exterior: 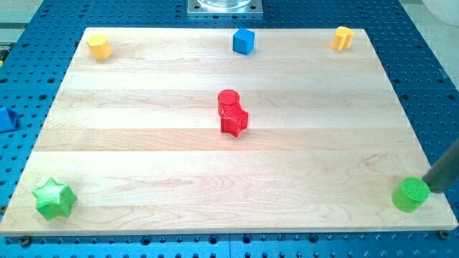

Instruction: Move the green circle parallel to the green star

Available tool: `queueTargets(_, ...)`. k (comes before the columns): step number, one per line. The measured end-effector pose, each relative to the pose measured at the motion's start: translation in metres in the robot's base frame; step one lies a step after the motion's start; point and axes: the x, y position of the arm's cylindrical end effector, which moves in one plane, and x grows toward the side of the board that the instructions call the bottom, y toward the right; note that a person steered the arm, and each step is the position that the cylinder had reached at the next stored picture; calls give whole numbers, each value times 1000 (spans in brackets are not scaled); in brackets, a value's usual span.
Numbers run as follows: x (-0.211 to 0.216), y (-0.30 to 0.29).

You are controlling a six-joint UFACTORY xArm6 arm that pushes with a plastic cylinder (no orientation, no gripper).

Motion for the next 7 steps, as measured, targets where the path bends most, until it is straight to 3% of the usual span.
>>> queueTargets(2,42,5)
queueTargets(3,41,-13)
queueTargets(4,8,-25)
queueTargets(7,2,-91)
